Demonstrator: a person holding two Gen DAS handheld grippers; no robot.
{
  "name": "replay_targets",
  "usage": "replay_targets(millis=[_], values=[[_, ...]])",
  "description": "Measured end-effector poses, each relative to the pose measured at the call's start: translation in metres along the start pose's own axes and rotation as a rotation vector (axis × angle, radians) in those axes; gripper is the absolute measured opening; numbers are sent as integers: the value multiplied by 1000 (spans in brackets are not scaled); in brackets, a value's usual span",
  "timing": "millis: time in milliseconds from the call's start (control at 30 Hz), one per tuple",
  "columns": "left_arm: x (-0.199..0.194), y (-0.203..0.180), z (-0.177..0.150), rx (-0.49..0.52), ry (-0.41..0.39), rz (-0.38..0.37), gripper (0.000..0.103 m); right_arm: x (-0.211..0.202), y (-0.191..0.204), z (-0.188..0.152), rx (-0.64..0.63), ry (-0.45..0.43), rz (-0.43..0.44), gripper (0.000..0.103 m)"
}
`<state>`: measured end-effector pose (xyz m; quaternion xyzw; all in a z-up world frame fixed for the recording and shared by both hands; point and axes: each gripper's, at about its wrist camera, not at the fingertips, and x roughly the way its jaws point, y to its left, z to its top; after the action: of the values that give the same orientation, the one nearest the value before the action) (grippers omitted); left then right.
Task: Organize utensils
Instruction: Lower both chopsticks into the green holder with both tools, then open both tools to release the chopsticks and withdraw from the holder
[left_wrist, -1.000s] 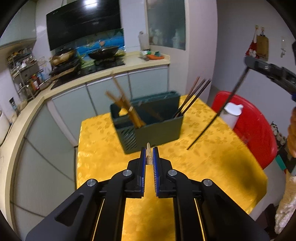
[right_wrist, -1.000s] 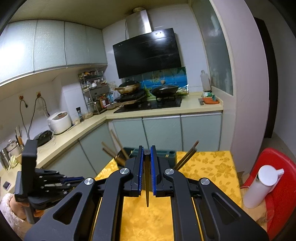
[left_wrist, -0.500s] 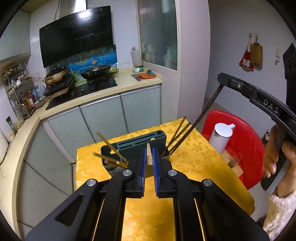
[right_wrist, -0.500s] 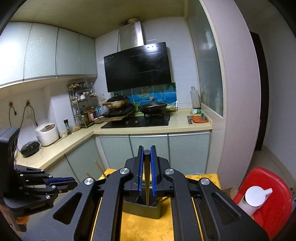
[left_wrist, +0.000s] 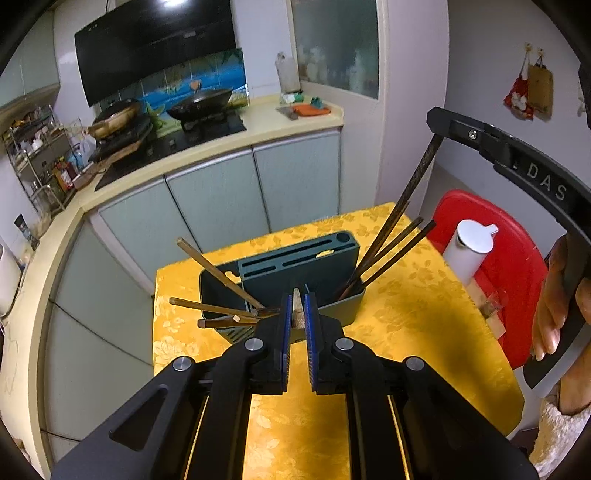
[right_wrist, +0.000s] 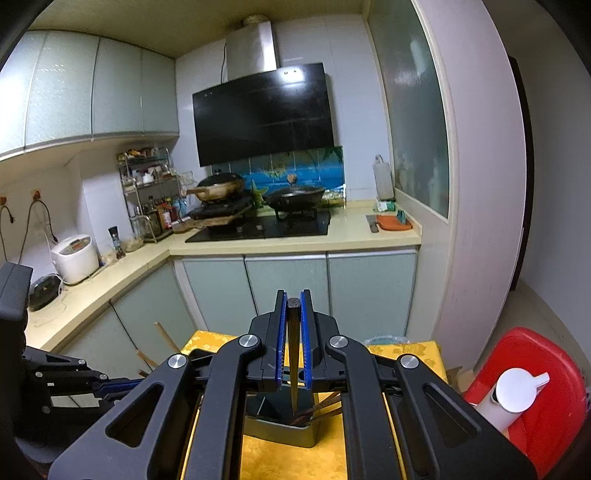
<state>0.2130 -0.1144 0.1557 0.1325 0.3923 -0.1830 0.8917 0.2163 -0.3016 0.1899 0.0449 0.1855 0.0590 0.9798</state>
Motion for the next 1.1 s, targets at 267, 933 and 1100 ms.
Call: replay_targets(millis=[267,933,1100], values=[[29,6,3,-27,16,41,7,30,4,-19,-6,66,-10,8],[14,32,0,-125,-105,65,72,24,7,-24,10,70,40,43],[3,36,-7,-139,-148,100,84,7,4,-26,20,32,32,60]])
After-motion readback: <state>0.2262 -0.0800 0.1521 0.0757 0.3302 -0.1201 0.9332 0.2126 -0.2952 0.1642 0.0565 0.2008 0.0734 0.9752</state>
